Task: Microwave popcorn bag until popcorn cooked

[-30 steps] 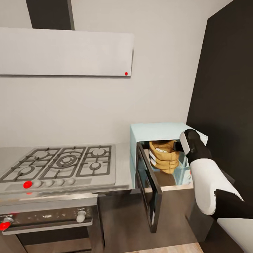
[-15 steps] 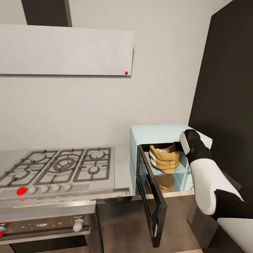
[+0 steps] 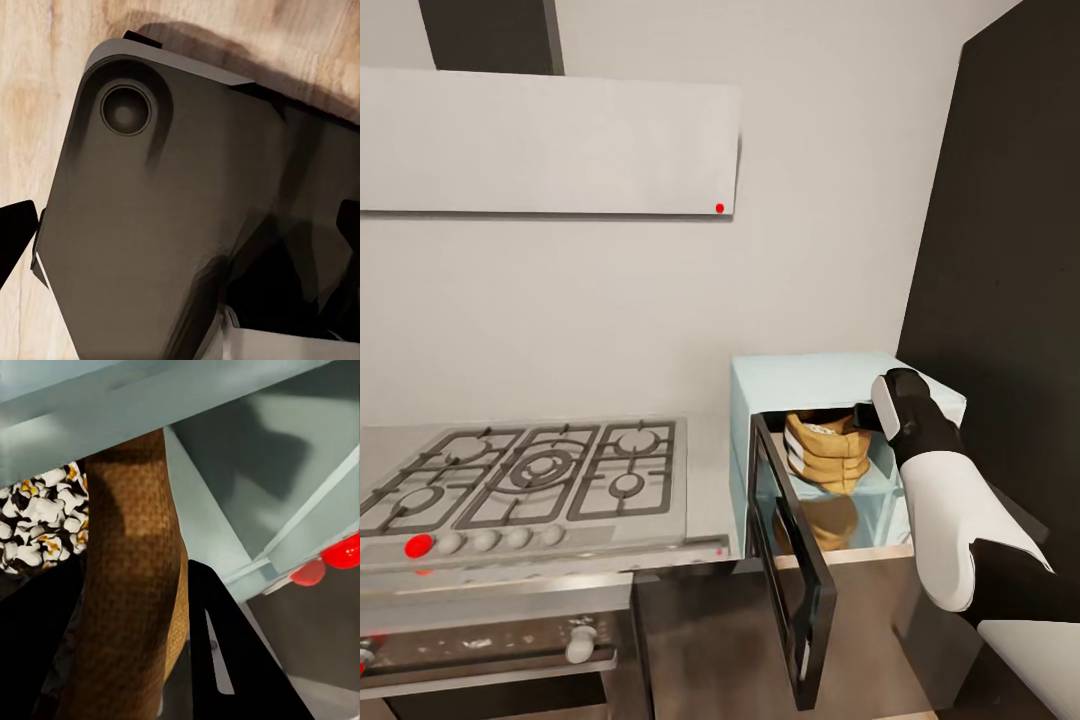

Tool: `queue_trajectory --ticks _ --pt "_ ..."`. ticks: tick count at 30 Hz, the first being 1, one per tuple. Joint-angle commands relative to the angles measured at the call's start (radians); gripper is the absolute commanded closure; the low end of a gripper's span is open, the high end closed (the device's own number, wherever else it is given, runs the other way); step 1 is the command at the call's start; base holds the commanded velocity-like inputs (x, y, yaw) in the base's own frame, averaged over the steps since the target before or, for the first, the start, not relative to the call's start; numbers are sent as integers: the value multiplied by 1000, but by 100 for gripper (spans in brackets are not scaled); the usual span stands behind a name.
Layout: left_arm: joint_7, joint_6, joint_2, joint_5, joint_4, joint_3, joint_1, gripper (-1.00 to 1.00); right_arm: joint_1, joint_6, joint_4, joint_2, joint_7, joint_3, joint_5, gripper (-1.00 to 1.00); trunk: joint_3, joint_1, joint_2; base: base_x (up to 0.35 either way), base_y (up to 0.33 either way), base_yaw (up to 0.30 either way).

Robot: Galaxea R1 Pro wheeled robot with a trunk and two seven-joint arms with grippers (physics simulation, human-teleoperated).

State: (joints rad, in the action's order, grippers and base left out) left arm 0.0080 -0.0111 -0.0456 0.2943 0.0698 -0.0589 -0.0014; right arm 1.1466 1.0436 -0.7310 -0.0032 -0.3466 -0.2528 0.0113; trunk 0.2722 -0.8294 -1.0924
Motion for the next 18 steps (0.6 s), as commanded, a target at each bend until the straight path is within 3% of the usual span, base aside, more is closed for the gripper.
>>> queue_trajectory --ticks 1,18 --pt "1 -1 0 2 1 -5 0 -100 1 4 -1 0 -2 -1 1 100 1 0 -1 39 0 0" --pt "0 -1 0 2 1 -5 0 -100 1 4 -1 0 -2 -1 2 100 1 0 -1 54 0 0"
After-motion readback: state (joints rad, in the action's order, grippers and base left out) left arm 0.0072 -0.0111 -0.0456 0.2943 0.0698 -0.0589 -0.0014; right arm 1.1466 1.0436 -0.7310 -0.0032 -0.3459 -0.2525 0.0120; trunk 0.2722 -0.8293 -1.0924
